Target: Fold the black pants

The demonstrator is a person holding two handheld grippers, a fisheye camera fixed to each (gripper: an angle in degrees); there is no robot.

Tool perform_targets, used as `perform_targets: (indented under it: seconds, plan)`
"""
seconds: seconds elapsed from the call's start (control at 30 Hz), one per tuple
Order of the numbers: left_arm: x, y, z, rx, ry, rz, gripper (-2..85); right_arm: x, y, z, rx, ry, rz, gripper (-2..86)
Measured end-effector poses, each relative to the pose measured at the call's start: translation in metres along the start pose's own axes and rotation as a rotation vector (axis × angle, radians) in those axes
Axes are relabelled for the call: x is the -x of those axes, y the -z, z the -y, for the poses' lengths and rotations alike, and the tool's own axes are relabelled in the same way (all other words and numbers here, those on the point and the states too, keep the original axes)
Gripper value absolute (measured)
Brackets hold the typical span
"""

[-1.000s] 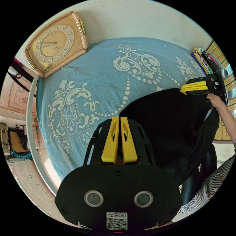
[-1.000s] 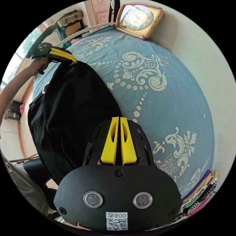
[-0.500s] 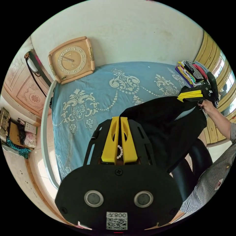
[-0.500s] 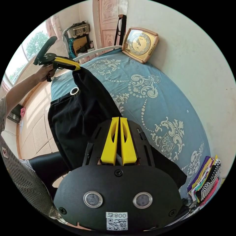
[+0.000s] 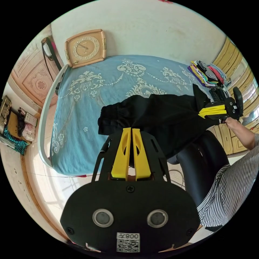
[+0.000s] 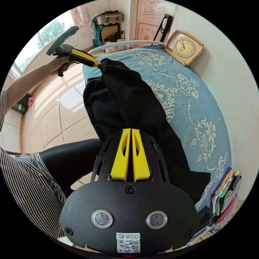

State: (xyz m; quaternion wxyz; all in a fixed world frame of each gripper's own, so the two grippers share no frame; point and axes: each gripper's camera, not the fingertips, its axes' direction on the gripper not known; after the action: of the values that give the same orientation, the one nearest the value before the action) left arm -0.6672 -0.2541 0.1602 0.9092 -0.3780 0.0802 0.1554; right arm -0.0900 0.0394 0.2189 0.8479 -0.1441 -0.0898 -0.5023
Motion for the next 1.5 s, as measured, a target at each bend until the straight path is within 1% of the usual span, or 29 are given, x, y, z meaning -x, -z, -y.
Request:
perform_targets:
  seconds: [0.27, 0.53, 1.17, 1.37, 1.5]
  plan:
    - [-0.006, -0.017, -0.059, 0.049, 0.043, -0.037, 0.6, 0.027, -0.023, -0.028, 0.035, -0.029, 0.053, 0.3]
    - [-0.009, -0.036, -0.104, 0.075, 0.092, -0.065, 0.7, 0.031, -0.040, -0.041, 0.053, -0.040, 0.077, 0.3]
    - [-0.037, -0.090, -0.149, 0.147, 0.156, -0.096, 0.7, 0.003, -0.095, -0.075, 0.110, -0.052, 0.130, 0.5]
    - [-0.052, -0.090, -0.158, 0.119, 0.230, -0.095, 0.5, -0.010, -0.115, -0.085, 0.129, -0.067, 0.141, 0.5]
    - [-0.081, -0.073, -0.157, -0.012, 0.202, -0.104, 0.2, -0.023, -0.123, -0.093, 0.122, -0.091, 0.165, 0.5]
